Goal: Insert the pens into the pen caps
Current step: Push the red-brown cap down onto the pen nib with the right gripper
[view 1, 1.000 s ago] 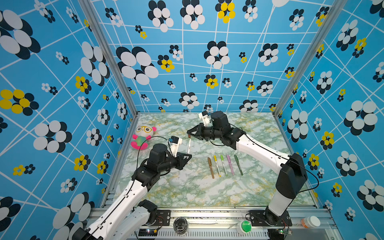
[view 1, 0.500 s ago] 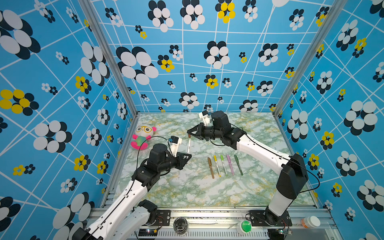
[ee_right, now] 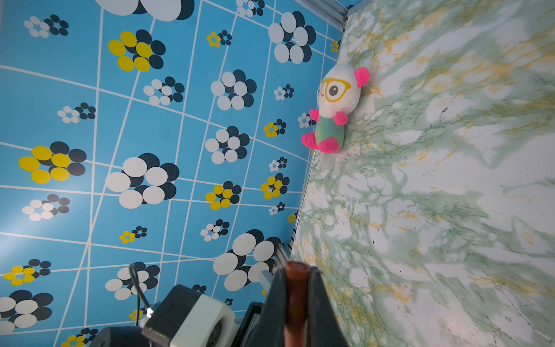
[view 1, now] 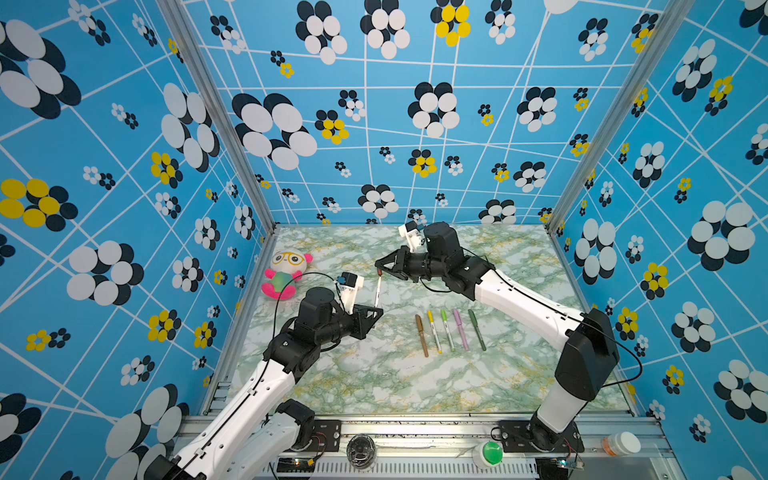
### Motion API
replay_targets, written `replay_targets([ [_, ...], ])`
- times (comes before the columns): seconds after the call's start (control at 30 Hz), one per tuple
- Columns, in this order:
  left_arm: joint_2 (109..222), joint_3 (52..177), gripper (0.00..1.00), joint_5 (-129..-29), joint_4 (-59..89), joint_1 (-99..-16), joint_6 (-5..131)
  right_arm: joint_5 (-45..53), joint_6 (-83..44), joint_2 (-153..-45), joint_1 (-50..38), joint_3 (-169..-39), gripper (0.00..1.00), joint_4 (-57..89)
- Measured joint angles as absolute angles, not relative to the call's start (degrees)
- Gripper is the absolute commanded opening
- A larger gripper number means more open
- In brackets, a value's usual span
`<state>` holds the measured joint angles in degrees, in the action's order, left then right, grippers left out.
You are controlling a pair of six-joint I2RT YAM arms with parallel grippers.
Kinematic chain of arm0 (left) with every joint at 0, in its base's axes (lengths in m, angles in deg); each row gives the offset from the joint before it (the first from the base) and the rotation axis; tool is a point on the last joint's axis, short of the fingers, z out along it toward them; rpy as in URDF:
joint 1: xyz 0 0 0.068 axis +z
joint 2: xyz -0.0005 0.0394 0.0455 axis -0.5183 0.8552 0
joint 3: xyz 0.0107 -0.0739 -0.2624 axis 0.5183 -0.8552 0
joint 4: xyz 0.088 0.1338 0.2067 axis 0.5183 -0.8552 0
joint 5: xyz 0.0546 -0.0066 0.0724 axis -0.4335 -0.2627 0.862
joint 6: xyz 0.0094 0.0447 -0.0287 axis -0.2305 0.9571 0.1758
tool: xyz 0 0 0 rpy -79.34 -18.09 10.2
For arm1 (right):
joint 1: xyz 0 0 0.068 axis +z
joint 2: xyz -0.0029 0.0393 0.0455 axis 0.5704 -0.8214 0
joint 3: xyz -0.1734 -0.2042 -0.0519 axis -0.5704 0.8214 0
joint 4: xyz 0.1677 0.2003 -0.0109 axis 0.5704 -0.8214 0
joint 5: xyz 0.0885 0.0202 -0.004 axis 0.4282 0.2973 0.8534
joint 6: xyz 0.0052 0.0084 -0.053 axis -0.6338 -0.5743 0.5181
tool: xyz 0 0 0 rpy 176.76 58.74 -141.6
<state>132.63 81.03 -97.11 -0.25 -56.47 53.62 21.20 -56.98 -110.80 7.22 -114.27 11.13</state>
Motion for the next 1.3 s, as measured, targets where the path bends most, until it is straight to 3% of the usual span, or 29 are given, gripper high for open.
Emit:
replay_targets([
  [1.3,136.0,80.9,0.0,-93.9,9.0,-57.2,41.6,11.9,-52.6,-108.7,10.6,-107.3,0.0,21.9],
])
